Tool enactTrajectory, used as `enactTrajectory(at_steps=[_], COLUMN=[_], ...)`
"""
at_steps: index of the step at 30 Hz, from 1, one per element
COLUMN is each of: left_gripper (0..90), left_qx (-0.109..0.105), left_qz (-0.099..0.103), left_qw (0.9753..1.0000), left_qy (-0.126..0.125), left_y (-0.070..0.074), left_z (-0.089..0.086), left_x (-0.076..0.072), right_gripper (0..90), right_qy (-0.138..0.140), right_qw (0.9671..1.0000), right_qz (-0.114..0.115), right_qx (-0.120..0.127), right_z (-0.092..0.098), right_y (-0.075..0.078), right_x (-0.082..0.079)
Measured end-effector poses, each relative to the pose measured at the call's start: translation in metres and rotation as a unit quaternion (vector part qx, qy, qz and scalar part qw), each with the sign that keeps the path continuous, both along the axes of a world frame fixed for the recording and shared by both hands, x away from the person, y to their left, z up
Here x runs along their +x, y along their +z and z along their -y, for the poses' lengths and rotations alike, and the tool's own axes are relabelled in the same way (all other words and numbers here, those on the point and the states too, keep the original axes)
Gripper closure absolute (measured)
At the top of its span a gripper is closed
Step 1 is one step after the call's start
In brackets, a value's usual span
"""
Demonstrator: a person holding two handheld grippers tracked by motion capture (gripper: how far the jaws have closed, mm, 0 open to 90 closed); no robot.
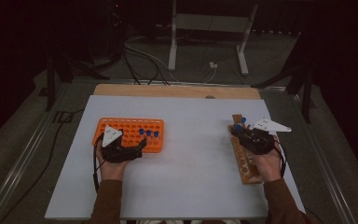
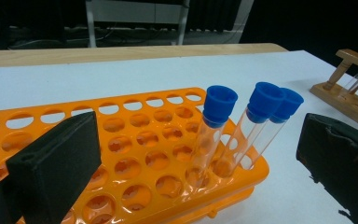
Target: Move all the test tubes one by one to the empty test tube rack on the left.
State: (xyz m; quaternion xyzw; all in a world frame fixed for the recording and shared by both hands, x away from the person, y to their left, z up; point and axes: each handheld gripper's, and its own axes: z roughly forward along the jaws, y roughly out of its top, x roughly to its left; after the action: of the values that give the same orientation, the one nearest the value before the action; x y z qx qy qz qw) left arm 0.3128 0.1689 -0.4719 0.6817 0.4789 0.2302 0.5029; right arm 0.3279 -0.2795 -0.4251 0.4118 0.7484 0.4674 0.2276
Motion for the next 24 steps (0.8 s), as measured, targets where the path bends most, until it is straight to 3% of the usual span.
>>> enactTrajectory(at_steps=[11,24], left_gripper=[0.8,2.5], left_qx=[-0.011,0.019], left_qz=[0.022,0.048], left_qw=[0.9997,0.9972], left_qy=[-0.005,-0.054], left_y=[0.013,0.036], left_z=[0.007,0.044], left_x=[-0.005,-0.012], right_gripper=[76.9,76.9], right_qy=[0.019,0.029], right_qw=[0.9998,0.9993], right_qz=[-0.007,-0.021], right_qx=[-0.008,0.007], right_z=[-0.01,-0.013], right_y=[-0.007,-0.009], right_x=[-0.003,-0.002])
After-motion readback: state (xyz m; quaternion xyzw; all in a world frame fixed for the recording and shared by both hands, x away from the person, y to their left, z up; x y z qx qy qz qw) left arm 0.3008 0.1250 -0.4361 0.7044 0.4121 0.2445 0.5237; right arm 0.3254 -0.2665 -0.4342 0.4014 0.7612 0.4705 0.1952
